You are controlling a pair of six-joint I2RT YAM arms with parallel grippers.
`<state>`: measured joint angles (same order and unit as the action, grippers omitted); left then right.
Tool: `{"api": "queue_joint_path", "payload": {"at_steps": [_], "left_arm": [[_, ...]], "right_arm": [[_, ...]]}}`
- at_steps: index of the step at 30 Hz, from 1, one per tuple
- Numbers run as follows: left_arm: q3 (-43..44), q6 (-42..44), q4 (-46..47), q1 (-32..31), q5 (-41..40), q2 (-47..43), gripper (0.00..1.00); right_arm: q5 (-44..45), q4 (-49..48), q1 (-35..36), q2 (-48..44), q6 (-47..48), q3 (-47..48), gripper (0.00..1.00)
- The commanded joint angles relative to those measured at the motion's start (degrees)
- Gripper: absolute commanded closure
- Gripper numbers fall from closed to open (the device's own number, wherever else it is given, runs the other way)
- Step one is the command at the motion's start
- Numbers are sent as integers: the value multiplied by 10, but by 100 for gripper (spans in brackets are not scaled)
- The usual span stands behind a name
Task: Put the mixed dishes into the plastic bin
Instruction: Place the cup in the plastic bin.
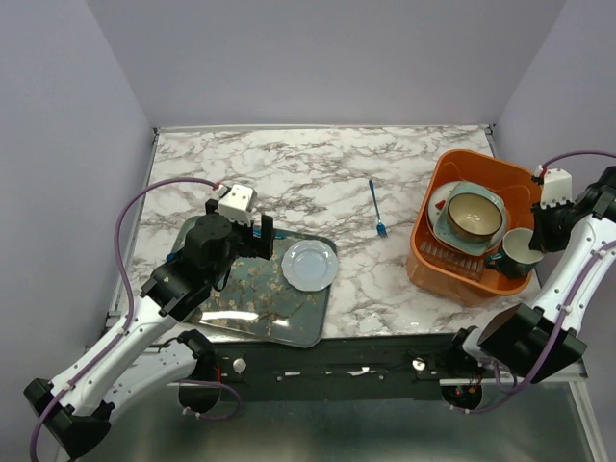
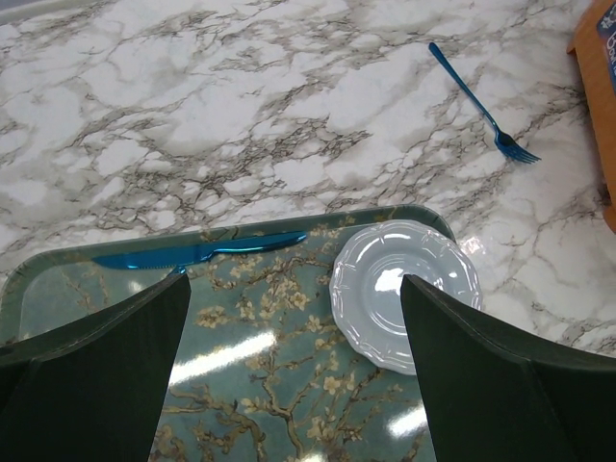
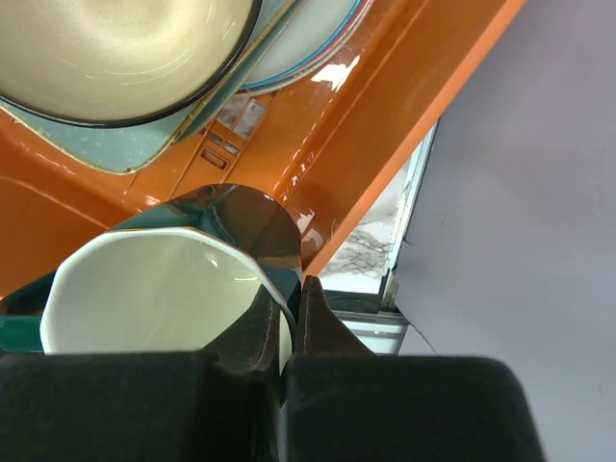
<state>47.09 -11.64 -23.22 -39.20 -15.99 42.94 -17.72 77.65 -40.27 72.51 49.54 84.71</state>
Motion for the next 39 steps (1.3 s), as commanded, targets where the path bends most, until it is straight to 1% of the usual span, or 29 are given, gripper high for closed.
{"api": "queue_joint_path", "payload": {"at_steps": [1,5,11,18,21,22,30,33,36,37,39], "left_arm": [[-6,-4,14,9,25,-4,1],[-6,-5,15,12,32,-3,1],[-7,-4,16,17,37,-6,1],[-7,-6,16,20,42,-4,1],[-7,-5,17,23,44,-5,1],[-7,-6,17,23,45,-5,1],[-7,-7,17,28,50,-5,1],[-7,-7,17,29,51,-5,1],[-8,-7,17,30,53,-6,1],[-7,-7,17,30,53,-6,1],[-7,-8,17,31,53,-6,1]], "right_arm": [[-28,30,-4,12,27,-12,99],[-24,12,-2,17,35,-40,99],[-33,-7,5,18,50,-85,94],[-16,-63,15,15,62,-154,90],[-18,-76,16,15,67,-173,86],[-18,-84,17,14,69,-176,82],[-25,-123,20,10,64,-216,78],[-28,-130,21,9,62,-227,72],[-30,-134,22,7,62,-234,65],[-30,-134,22,7,61,-234,61],[-31,-134,22,4,60,-232,59]]}}
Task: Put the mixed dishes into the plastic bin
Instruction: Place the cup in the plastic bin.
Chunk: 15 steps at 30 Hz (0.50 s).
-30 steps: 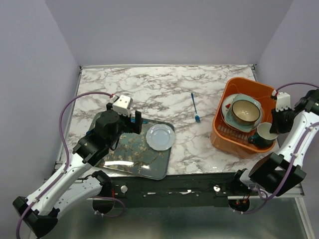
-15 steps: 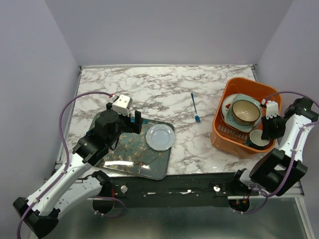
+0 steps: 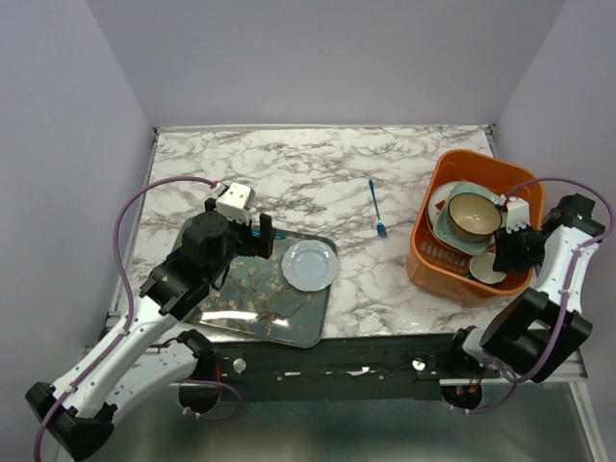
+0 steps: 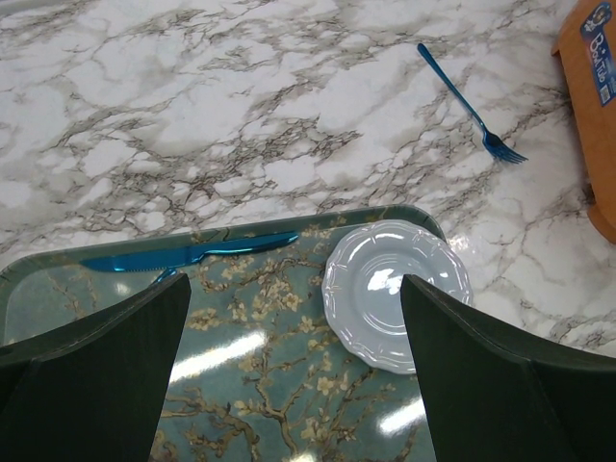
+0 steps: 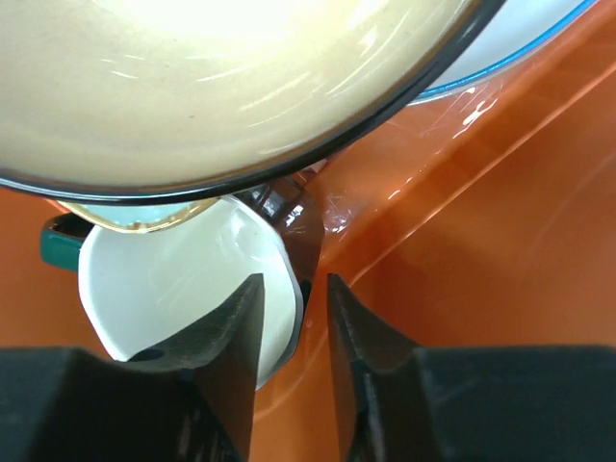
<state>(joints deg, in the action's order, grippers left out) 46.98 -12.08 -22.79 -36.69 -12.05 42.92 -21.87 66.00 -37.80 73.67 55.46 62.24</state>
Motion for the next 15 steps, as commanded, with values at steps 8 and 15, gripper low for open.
{"api": "queue_joint_path", "payload": {"at_steps": [8,15], "left_arm": [[-6,-2,13,11,17,-6,1],[-6,-3,14,15,23,-9,1]], "right_arm": [[11,8,-3,-33,-1,34,46],[11,45,-3,-45,-4,91,39]]}}
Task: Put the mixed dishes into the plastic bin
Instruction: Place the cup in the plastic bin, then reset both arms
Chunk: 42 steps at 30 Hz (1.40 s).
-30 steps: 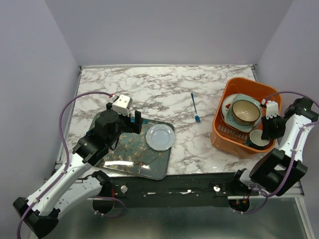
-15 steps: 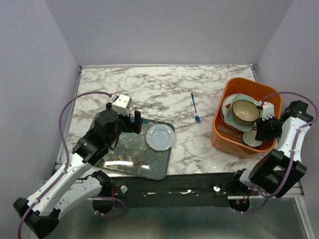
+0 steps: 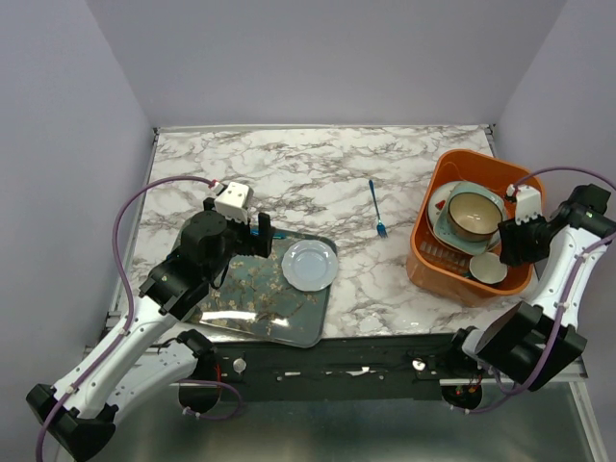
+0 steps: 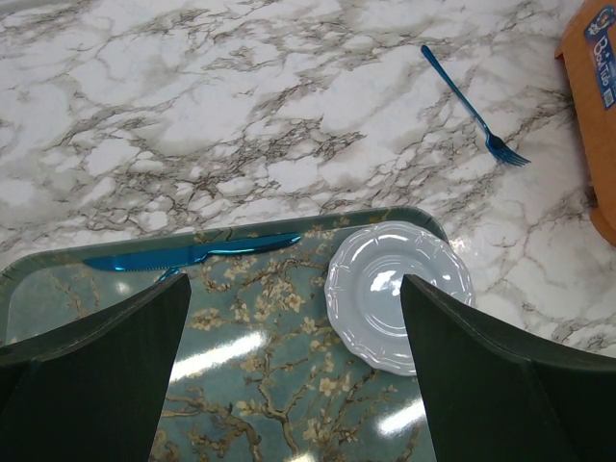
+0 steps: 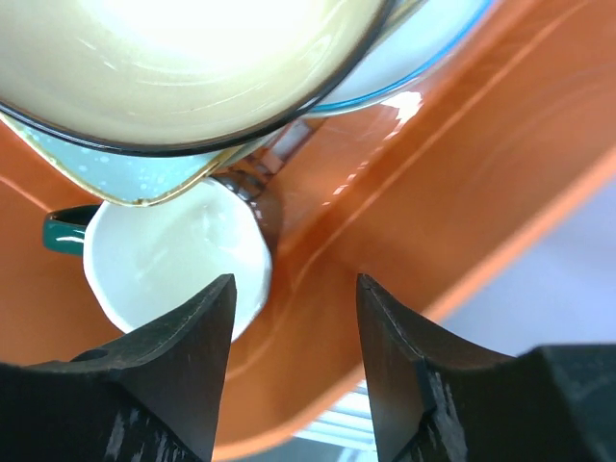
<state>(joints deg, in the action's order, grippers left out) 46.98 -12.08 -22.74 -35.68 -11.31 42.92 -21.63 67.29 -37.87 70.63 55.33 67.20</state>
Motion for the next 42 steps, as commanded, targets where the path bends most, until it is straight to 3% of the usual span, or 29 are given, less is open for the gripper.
{"api": "queue_joint_path", "payload": {"at_steps": [1,10,17,21,28,34,38,42], "left_arm": [[-6,-3,14,5,16,-8,1],[-7,-6,17,21,35,-12,1],[-13,-18,36,68,95,-20,1],[-15,-23,45,97,113,-20,1],[-15,-28,53,123,127,-24,1],[-15,-30,56,133,118,-29,1],[-14,-33,54,134,104,-34,1],[-15,-37,49,134,96,-41,1]], "right_arm": [[10,40,-2,-15,-2,49,39],[-23,105,-2,-37,-6,154,35],[-163,149,-2,-44,-43,252,26],[-259,152,-2,-48,-60,262,25],[-377,98,17,-58,-111,234,14],[-392,-56,123,-95,-243,158,10],[-364,-155,225,-112,-340,124,5],[-323,-208,305,-103,-376,113,0]]}}
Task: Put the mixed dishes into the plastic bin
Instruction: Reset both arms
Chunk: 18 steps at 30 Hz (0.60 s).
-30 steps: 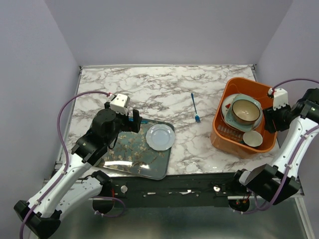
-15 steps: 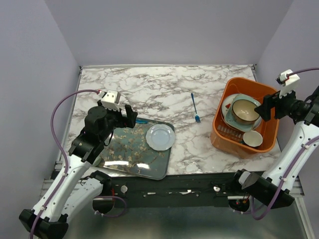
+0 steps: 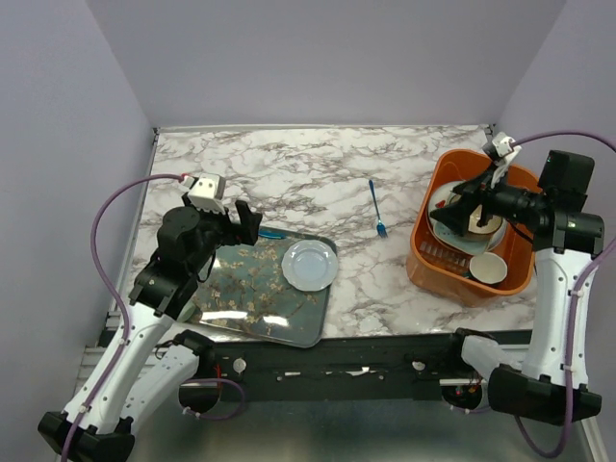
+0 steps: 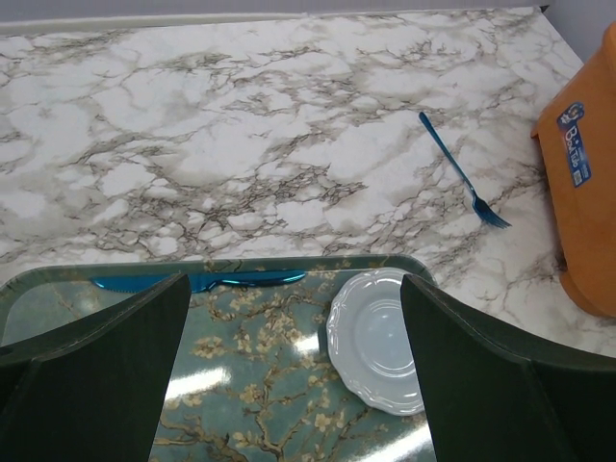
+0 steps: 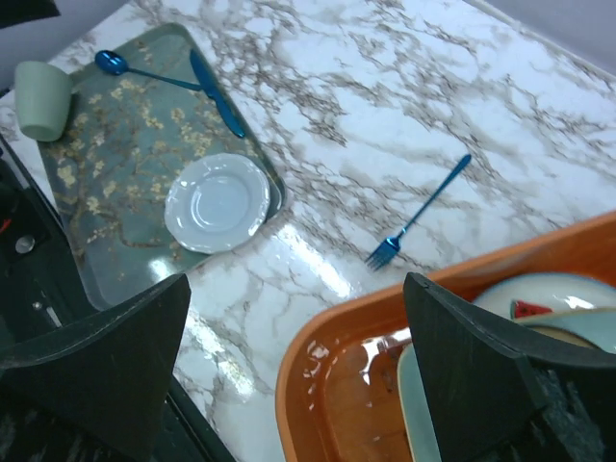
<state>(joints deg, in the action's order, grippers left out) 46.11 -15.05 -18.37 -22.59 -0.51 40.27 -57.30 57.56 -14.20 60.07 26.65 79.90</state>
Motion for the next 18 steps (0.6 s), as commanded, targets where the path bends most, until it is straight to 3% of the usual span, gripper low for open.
{"api": "queue_joint_path", "payload": {"at_steps": [1,8,18], "left_arm": [[-7,-11,4,4,-15,-15,1],[-13,-36,-11,4,-29,-34,1],[-11,-64,-30,4,-46,-65,1]], "right_arm": [[43,-128,83,3,-93,-16,0],[147,-194,194,19,-134,-22,0],[253,-291,218,-9,-202,-54,0]]}}
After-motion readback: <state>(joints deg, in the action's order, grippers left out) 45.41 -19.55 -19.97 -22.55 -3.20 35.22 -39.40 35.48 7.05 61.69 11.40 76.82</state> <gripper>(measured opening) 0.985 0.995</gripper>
